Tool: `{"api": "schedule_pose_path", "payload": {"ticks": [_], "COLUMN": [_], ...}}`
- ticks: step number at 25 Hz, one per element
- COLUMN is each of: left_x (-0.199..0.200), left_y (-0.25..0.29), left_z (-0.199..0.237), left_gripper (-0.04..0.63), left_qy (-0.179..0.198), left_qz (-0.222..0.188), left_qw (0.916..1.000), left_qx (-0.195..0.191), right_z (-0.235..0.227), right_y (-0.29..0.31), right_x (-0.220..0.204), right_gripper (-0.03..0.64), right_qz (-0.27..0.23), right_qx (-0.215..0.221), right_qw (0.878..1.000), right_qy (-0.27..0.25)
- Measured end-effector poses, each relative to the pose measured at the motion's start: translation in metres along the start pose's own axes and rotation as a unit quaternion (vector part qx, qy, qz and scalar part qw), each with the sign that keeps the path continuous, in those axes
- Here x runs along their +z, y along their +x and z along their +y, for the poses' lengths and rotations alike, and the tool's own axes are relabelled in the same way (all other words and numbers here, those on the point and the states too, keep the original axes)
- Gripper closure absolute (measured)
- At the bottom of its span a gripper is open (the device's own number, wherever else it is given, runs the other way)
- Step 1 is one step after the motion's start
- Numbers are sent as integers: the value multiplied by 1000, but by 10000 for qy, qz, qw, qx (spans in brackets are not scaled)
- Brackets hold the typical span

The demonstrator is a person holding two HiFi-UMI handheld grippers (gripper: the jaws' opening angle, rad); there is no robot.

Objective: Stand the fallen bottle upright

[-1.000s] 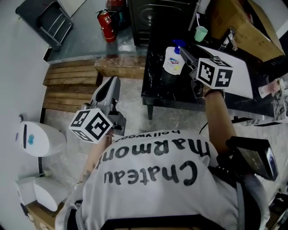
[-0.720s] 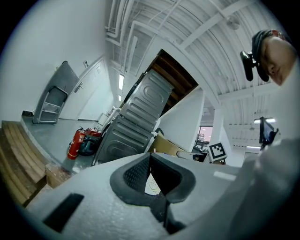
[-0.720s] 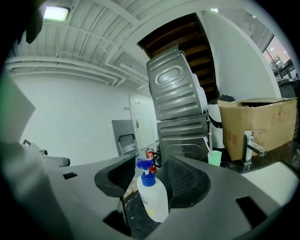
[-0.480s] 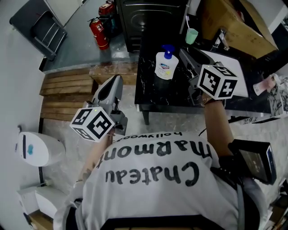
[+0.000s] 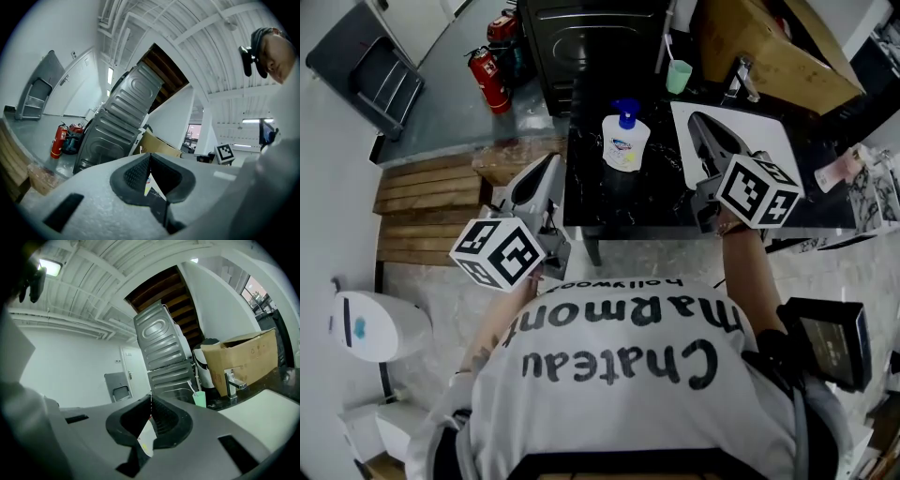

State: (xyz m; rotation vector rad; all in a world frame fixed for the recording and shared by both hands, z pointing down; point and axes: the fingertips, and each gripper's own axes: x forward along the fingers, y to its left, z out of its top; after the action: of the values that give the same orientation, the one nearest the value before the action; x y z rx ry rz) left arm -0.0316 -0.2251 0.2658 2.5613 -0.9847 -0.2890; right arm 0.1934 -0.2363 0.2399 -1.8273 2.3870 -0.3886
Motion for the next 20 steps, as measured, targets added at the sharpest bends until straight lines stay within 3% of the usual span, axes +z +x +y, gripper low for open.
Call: {"api": "schedule_pose_path", "payload": {"ticks": [5,9,20], "left_x": [-17,-31,-75], "left_y": [13,21,21], "left_z": [-11,-21,-30], "left_gripper": [580,580,580], "left_qy": [-42,-37,-162], "left_qz": [170,298,653], "left_qw": [9998,9994,9976], "left_qx": [-118,-195,160], "right_z": [-14,-25,-43], "right_y": [-16,-23,-43], "right_x": [-8,-29,-85], "right_gripper": [603,603,603], "right_qz": [-103,176,973], "right_qx": [-72,-188,-118], "right_qw": [9997,9996,9952], "right_qy": [202,97,15]}}
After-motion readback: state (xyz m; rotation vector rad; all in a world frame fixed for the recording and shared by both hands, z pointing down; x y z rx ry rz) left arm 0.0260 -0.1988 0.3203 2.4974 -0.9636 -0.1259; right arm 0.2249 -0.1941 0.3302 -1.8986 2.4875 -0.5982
